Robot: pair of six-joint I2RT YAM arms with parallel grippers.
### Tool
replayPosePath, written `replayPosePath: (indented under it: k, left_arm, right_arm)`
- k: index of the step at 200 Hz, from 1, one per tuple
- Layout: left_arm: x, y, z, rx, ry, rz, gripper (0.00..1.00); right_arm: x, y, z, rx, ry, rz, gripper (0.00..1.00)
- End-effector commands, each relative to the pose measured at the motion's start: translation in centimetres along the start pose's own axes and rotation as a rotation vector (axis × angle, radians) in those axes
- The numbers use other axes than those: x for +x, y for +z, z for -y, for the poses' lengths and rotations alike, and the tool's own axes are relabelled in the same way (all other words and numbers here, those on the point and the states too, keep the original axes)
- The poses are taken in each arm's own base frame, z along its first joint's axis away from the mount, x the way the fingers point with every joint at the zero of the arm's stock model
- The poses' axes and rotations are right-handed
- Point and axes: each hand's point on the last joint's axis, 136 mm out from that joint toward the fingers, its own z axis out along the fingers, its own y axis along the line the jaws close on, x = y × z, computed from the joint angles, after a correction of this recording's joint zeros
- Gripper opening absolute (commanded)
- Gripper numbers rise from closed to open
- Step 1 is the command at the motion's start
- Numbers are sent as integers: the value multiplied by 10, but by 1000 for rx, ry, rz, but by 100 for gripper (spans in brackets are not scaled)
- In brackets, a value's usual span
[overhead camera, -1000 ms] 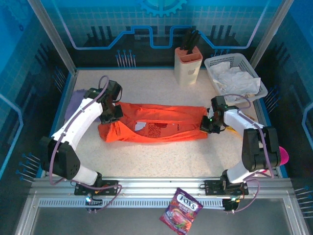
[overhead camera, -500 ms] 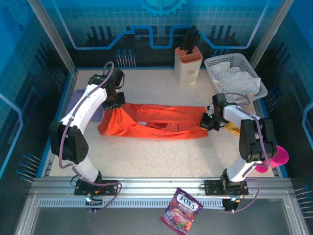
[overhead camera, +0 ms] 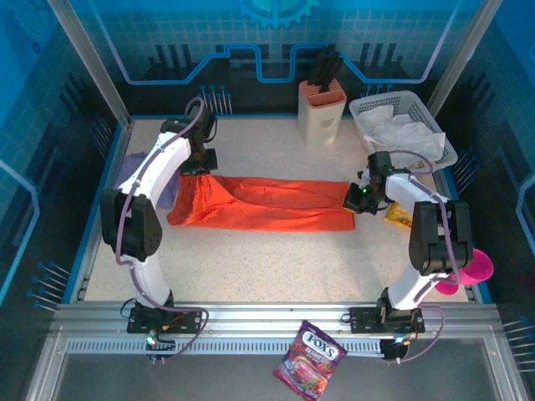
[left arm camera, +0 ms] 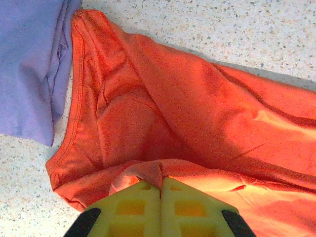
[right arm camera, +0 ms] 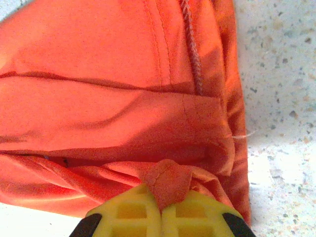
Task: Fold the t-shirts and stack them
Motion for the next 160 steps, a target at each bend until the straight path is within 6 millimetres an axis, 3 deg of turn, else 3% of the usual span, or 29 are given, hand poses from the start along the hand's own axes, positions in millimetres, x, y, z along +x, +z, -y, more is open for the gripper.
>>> replayPosePath:
  k: [1, 35, 73, 90, 99, 118, 124, 132, 148, 160]
  left_arm:
    - [-15, 1, -7, -22, 7, 27, 0]
    - [-20, 15, -6, -40, 13, 9, 0]
    - [-40, 19, 0, -45, 36, 37, 0]
    - [-48, 24, 3, -53, 54, 48, 0]
    - [-52, 28, 4, -59, 63, 44, 0]
    - [-55, 39, 7, -68, 81, 29, 22]
    - [-56, 41, 7, -69, 87, 29, 37]
    - [-58, 43, 6, -80, 97, 29, 48]
    - [-59, 38, 4, -95, 103, 33, 59]
    - [-59, 31, 3, -86, 107, 43, 62]
  right_arm:
    - [-5, 0, 5, 4, 19, -20, 3]
    - [-4, 8, 10, 21, 27, -34, 7]
    - [-6, 8, 13, 36, 24, -21, 12]
    - [-7, 8, 12, 32, 22, -21, 22]
    - [-8, 8, 11, 25, 21, -21, 32]
    - [-9, 5, 8, 14, 14, -14, 48]
    - [-9, 3, 7, 9, 9, -6, 53]
    - [-9, 0, 4, -1, 2, 2, 59]
    - [-10, -8, -3, -30, -19, 19, 69]
    - [-11, -15, -8, -45, -36, 38, 75]
